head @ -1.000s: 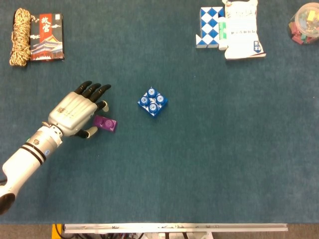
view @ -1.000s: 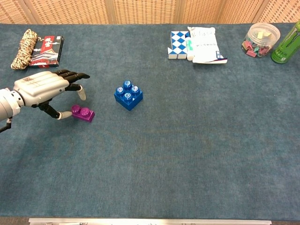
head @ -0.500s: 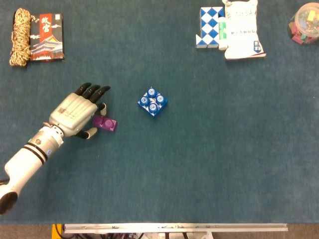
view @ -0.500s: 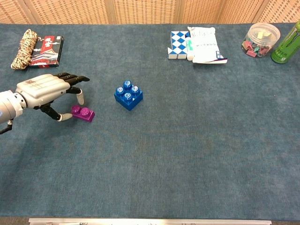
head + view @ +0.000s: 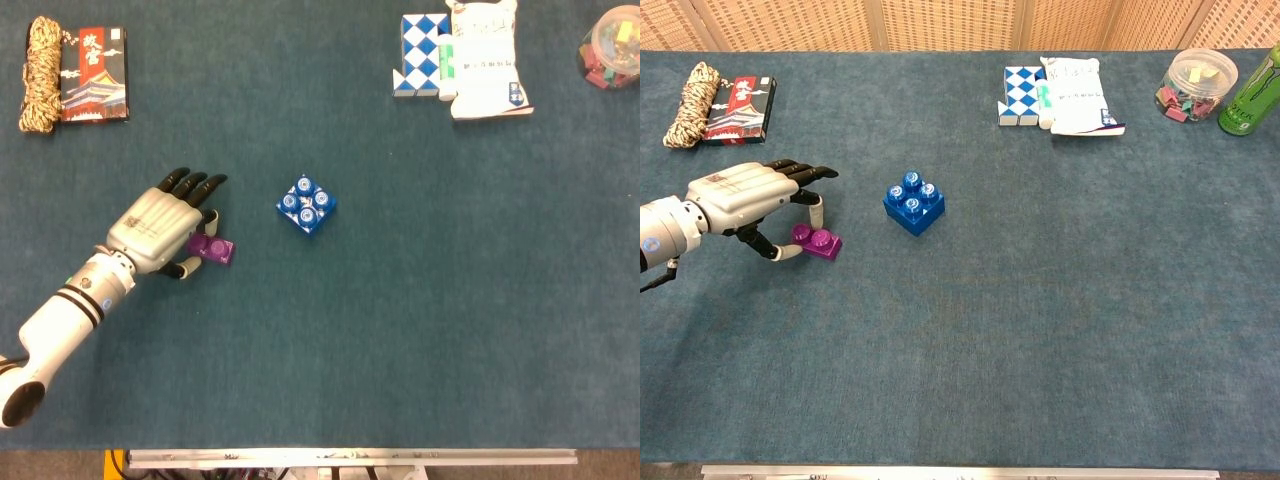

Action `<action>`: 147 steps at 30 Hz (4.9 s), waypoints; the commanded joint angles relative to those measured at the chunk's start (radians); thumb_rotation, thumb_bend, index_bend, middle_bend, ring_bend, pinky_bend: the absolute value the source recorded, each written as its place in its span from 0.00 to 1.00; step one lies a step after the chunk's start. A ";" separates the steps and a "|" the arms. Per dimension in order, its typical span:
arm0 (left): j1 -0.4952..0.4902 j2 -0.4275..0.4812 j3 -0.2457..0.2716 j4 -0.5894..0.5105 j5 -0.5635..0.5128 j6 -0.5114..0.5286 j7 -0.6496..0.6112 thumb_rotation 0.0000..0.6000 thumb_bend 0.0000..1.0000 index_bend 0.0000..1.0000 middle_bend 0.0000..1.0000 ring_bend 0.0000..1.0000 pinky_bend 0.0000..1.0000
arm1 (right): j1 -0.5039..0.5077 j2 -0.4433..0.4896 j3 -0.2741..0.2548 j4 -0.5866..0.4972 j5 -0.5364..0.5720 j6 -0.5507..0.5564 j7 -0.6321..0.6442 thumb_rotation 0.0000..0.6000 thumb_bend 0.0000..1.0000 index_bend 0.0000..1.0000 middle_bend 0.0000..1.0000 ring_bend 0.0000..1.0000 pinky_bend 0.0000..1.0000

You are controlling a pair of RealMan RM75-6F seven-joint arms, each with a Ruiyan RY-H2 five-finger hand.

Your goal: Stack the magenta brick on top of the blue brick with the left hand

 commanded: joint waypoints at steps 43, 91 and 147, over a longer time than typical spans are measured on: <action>0.002 -0.012 0.008 0.030 -0.028 0.018 -0.017 1.00 0.31 0.49 0.00 0.00 0.04 | 0.004 0.002 0.002 -0.001 0.007 -0.014 -0.005 1.00 0.34 0.38 0.30 0.26 0.40; -0.110 0.189 -0.118 -0.415 -0.453 0.061 0.176 1.00 0.32 0.51 0.00 0.00 0.04 | 0.000 0.014 0.005 -0.006 0.015 -0.015 0.012 1.00 0.34 0.38 0.30 0.26 0.40; -0.230 -0.042 -0.150 -0.334 -0.533 0.137 0.190 1.00 0.33 0.57 0.00 0.00 0.04 | -0.002 0.054 0.017 0.010 0.061 -0.051 0.100 1.00 0.34 0.38 0.30 0.26 0.40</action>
